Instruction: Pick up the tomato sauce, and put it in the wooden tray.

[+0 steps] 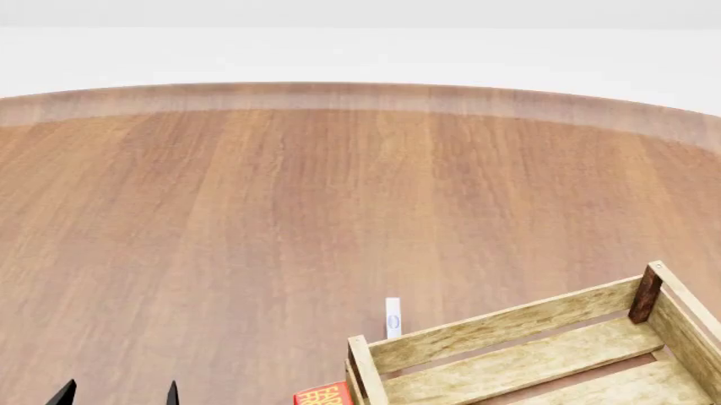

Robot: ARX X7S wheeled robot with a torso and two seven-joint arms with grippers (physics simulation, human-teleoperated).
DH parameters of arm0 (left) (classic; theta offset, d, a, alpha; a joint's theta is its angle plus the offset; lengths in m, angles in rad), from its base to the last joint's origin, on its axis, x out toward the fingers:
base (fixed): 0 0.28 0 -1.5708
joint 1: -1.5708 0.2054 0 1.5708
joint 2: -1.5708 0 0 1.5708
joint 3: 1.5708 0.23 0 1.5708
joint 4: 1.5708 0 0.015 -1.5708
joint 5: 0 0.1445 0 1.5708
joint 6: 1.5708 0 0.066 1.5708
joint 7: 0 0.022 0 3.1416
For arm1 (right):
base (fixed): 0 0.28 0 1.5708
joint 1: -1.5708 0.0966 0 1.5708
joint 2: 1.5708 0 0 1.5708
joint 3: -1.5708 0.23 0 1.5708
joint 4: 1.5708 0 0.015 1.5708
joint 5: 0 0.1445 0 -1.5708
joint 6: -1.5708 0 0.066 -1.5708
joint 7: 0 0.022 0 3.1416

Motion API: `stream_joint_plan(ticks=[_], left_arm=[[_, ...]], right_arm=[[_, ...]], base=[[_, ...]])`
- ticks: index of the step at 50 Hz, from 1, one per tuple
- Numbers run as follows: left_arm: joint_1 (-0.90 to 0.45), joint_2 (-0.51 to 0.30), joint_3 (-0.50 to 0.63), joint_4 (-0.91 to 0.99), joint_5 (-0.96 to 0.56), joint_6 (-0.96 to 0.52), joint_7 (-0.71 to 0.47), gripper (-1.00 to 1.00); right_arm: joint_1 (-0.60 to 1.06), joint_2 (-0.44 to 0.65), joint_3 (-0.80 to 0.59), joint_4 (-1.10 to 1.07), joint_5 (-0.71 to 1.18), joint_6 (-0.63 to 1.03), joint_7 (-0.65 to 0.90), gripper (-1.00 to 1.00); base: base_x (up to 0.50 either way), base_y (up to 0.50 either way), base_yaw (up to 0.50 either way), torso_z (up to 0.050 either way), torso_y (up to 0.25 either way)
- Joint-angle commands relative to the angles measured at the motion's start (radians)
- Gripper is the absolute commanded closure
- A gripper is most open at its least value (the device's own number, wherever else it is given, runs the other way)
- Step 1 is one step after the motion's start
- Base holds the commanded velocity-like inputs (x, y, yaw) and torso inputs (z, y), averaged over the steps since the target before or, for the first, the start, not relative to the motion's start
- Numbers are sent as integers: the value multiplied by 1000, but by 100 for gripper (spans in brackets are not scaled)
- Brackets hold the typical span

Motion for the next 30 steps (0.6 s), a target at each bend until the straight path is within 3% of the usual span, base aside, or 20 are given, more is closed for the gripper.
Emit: stream_joint_plan(ticks=[1,30], left_arm=[[-2,-2,4,-1,-2,0,-4,-100],[-5,-11,15,1,-10,2,-16,-100]], right_arm=[[23,-11,-11,43,17,-6,-12,-100],[103,-45,-33,158,78,34,-63,-100]], base=[[0,0,0,0,0],[0,0,0,0,0]])
